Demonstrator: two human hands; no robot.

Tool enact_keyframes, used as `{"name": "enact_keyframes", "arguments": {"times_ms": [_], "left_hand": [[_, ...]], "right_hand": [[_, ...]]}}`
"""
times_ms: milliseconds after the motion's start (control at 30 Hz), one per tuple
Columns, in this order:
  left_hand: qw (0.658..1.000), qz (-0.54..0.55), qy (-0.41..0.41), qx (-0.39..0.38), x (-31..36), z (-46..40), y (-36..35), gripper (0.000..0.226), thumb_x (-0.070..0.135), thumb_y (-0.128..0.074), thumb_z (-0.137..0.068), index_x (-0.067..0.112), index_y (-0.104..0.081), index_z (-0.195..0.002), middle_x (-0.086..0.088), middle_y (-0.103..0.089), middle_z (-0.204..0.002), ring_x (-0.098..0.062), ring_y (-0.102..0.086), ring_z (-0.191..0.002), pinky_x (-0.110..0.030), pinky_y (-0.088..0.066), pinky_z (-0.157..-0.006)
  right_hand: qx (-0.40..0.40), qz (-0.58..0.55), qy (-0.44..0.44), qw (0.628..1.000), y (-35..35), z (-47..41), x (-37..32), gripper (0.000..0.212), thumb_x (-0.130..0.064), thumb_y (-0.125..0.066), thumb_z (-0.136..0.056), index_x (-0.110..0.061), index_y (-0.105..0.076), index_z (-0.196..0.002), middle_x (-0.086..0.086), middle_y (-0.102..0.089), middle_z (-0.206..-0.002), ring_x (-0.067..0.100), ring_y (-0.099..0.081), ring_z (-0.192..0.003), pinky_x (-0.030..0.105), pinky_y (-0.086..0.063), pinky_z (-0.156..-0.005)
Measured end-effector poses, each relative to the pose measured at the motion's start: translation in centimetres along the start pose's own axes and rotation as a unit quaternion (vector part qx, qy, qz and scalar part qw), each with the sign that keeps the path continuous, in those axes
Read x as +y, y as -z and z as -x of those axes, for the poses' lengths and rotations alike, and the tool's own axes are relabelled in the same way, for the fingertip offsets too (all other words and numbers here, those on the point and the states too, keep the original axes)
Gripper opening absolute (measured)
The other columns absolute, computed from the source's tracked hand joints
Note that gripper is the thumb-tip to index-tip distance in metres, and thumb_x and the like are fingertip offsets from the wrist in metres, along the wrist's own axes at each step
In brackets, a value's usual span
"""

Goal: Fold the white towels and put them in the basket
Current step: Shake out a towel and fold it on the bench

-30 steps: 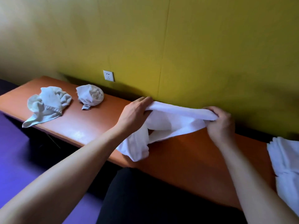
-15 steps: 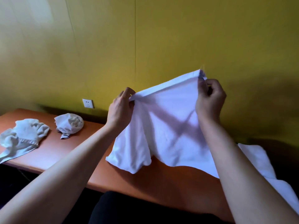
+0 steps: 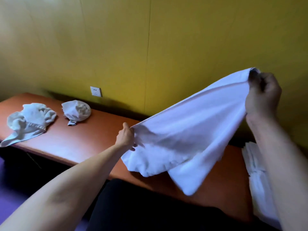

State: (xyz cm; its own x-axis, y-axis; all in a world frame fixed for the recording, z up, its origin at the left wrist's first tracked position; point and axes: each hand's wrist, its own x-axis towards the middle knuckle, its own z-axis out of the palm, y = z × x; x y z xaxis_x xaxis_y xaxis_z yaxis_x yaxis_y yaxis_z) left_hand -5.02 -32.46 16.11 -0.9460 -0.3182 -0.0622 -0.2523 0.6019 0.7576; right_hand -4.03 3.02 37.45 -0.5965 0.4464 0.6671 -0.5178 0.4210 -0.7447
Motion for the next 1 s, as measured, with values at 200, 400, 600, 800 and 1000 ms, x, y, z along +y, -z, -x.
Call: {"name": "enact_keyframes", "arguments": {"times_ms": [200,400,600,800,1000], "left_hand": [[0.98,-0.128,-0.127,-0.081,-5.8,0.1,-0.2,0.035,0.029,-0.062,-0.078,0.006,-0.057,-0.104,-0.013,-0.06,-0.097,-0.035,-0.062,-0.093,-0.032,-0.041,-0.072],[0.978,-0.163,-0.05,-0.122,-15.1,0.5,-1.9,0.017,0.015,-0.062,-0.084,0.016,-0.046,-0.089,-0.015,-0.061,-0.091,-0.04,-0.068,-0.079,-0.044,-0.056,-0.063],[0.998,0.033,0.034,-0.045,-16.7,-1.4,-0.3,0.013,0.024,-0.054,-0.095,0.026,-0.05,-0.083,-0.022,-0.064,-0.081,-0.037,-0.069,-0.057,-0.058,-0.058,-0.05],[0.973,0.072,-0.083,0.205,-7.8,-0.8,7.7,0.008,0.037,-0.049,-0.097,0.029,-0.046,-0.096,-0.018,-0.059,-0.098,-0.035,-0.069,-0.071,-0.05,-0.06,-0.065],[0.915,0.068,-0.171,0.36,-1.8,2.8,15.6,0.025,0.031,-0.049,-0.102,0.012,-0.059,-0.115,-0.022,-0.051,-0.115,-0.035,-0.055,-0.095,-0.037,-0.039,-0.082]], "right_hand": [[-0.248,0.051,-0.062,0.965,4.3,1.4,4.8,0.032,-0.05,-0.068,-0.077,-0.019,-0.063,-0.079,-0.012,-0.061,-0.075,0.005,-0.05,-0.074,0.031,-0.038,-0.067],[-0.185,0.072,-0.028,0.98,6.8,4.6,7.6,0.025,-0.039,-0.063,-0.089,-0.018,-0.054,-0.077,0.002,-0.048,-0.079,0.013,-0.041,-0.078,0.035,-0.032,-0.068],[-0.024,0.034,-0.07,0.997,10.5,4.9,5.5,0.032,-0.046,-0.062,-0.093,-0.015,-0.068,-0.099,0.006,-0.059,-0.092,0.016,-0.051,-0.086,0.032,-0.04,-0.073],[0.062,0.06,-0.116,0.99,14.4,5.4,6.2,0.051,-0.075,-0.067,-0.071,-0.026,-0.069,-0.083,0.004,-0.062,-0.086,0.015,-0.052,-0.079,0.033,-0.041,-0.069],[0.109,0.052,-0.097,0.988,14.3,9.0,-0.2,0.044,-0.044,-0.058,-0.094,-0.009,-0.067,-0.12,0.003,-0.066,-0.114,0.015,-0.065,-0.104,0.01,-0.042,-0.074]]}}
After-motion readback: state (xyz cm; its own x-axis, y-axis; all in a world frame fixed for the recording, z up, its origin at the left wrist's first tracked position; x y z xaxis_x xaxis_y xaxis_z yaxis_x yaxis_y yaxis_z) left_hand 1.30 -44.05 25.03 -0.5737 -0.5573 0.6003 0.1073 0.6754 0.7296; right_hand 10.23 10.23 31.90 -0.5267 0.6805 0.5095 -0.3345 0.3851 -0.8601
